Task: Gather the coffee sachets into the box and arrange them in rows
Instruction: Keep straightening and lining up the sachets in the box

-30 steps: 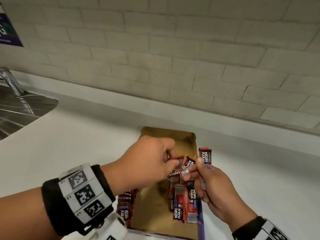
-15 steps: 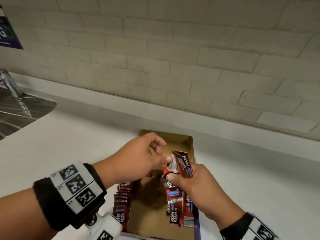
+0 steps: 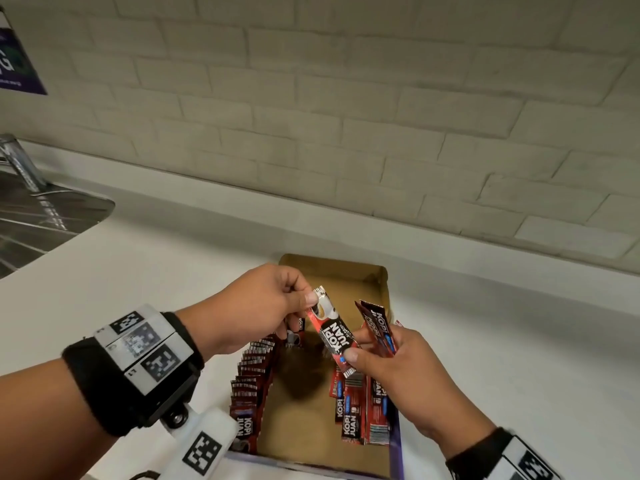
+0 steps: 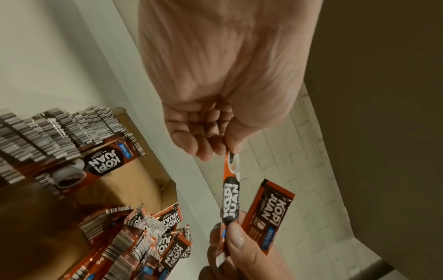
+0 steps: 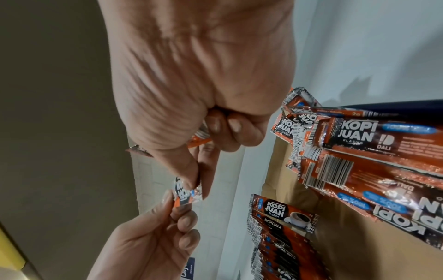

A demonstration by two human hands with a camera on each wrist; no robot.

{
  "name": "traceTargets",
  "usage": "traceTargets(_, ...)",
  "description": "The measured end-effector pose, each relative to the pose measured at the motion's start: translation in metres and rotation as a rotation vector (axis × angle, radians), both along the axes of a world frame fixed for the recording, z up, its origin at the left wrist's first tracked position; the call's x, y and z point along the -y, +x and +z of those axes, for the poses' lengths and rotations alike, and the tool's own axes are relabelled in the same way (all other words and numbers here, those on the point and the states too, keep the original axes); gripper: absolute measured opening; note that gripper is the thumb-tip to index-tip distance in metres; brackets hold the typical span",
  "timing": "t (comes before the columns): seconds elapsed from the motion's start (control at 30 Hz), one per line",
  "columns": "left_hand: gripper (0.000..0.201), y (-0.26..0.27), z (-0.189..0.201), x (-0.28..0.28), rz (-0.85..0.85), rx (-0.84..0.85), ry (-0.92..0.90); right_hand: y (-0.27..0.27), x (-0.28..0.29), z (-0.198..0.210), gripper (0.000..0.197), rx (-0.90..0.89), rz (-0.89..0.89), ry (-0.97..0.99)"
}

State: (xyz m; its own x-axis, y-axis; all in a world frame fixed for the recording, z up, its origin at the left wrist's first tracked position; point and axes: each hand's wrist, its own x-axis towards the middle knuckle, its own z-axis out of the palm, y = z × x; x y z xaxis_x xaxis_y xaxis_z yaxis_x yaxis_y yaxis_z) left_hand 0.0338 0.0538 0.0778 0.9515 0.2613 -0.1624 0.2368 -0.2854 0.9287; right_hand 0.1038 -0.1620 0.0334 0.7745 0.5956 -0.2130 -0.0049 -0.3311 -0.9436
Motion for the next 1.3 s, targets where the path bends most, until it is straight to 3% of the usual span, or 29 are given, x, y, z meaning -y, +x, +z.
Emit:
traceTargets(0.13,0.016,-0.003,0.003,-0.005,-0.04,-0.038,0.078,0.003,0.002,-0.001,0.011,-0.026,-0.084,0.063)
traceTargets(0.27,0.016,-0.015,0.005,0.004,-0.247,-0.206,0.227,0.01,-0.001,0.006,0.014,-0.138,-0.263,0.259)
traceTargets(0.4,0.025,-0.024,-0.003,0.03,-0.451,-0.262,0.486,0.013,-0.001,0.01,0.01,0.05,-0.148,0.13)
traceTargets(0.5,0.027,-0.025,-0.006,0.036,-0.361,-0.218,0.473,0.007,0.001,0.011,0.014,0.15,0.027,0.023)
traceTargets(0.63,0.027,-0.028,-0.009,0.036,-0.251,-0.146,0.457,-0.006,-0.003,0.013,0.021,0.174,0.095,0.027)
traceTargets(0.77,0.01,-0.019,0.003,0.018,-0.042,-0.029,0.115,-0.006,-0.007,0.013,0.018,0.151,0.1,0.042)
traceTargets(0.87,0.015,-0.013,0.013,0.014,-0.028,0.058,0.007,-0.006,-0.011,0.013,0.012,0.167,0.111,0.016)
traceTargets(1.13,0.012,-0.005,0.017,-0.003,0.028,0.076,0.082,0.006,-0.005,0.007,0.007,0.158,0.053,-0.046)
traceTargets(1.3,0.01,0.013,0.014,-0.028,0.057,0.065,0.269,0.016,-0.001,-0.001,0.009,0.005,-0.068,0.05)
